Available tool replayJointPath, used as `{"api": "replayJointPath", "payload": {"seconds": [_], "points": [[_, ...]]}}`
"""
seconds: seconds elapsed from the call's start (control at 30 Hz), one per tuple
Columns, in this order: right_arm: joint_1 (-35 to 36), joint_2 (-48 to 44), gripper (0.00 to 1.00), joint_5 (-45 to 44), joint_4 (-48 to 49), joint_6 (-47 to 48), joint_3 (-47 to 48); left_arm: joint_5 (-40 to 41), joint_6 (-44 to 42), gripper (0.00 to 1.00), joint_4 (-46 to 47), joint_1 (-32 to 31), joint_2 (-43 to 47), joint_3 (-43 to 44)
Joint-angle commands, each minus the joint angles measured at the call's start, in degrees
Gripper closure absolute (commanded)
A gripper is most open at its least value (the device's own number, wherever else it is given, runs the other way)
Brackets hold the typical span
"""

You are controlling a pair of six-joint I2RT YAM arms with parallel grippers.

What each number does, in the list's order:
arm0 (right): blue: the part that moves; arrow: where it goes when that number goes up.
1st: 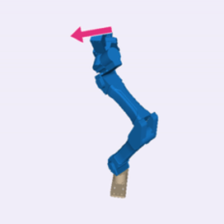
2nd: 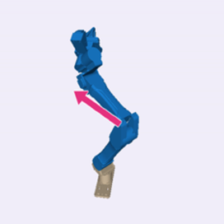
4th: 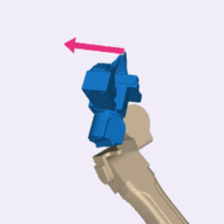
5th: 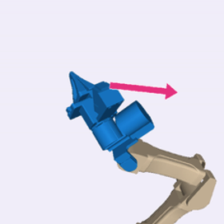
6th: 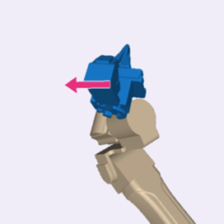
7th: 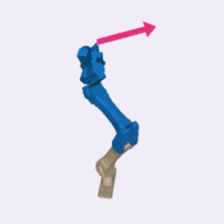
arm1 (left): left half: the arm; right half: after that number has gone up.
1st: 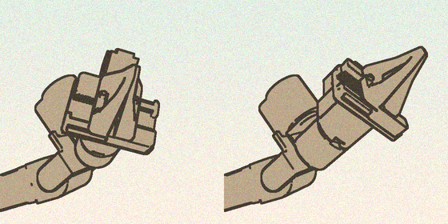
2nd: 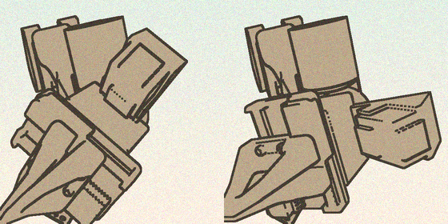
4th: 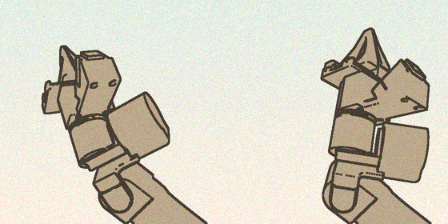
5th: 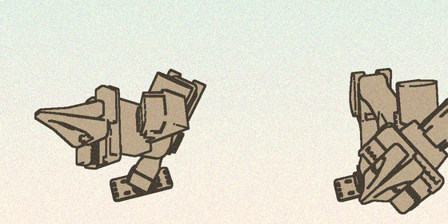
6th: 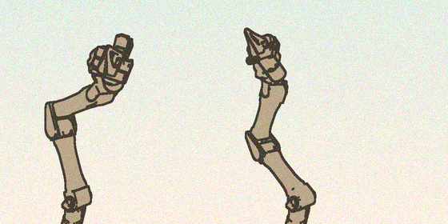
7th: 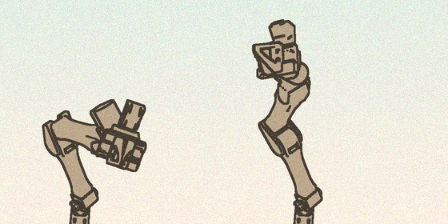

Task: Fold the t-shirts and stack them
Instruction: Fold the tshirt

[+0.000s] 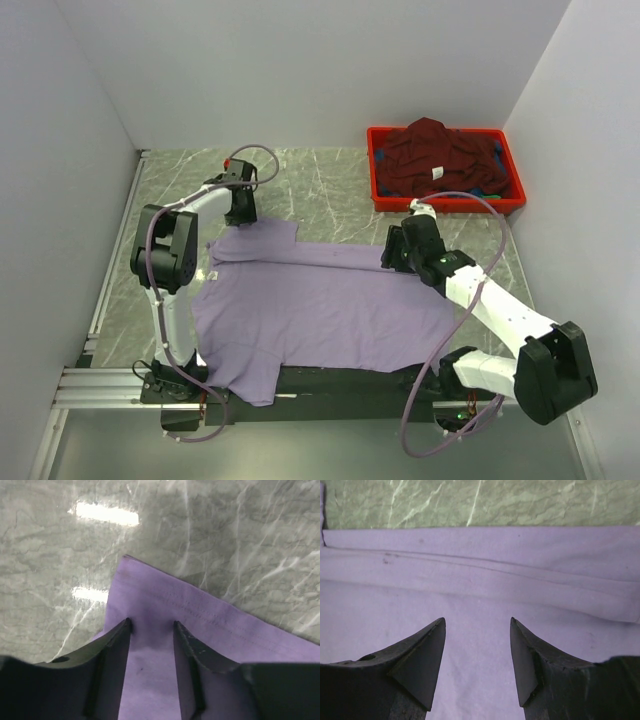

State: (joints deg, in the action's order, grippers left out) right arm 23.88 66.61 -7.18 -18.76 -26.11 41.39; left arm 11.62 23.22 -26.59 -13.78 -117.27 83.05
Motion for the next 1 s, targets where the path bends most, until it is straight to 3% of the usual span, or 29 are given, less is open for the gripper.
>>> {"api": "replayJointPath", "payload": {"seconds": [0.0,0.27,0.57,0.73,0.97], "points": [[0.9,-2.4,0.39,0.0,2.2,-0.5,-1.0,-0.2,-0.2,0.58,2.5,-0.7,-1.3,-0.8],[1.3,-4.4,0.39,-1.6,1.5,1.4,-2.1,-1.3,0.3,1.00,3.1,-0.9,1.1,-4.0],[1.3,-4.2,0.39,-0.2,-0.5,5.8,1.9,-2.2,2.3,1.00,-3.3,-1.2,14.7,-7.1],[1.3,-3.0,0.39,1.5,-0.3,7.3,3.6,-4.2,4.0,0.99,-5.8,-2.2,25.7,-14.5],[1.3,0.2,0.39,4.1,0.1,9.1,5.6,-11.1,6.2,0.98,-12.2,-5.1,33.8,-22.9]]}}
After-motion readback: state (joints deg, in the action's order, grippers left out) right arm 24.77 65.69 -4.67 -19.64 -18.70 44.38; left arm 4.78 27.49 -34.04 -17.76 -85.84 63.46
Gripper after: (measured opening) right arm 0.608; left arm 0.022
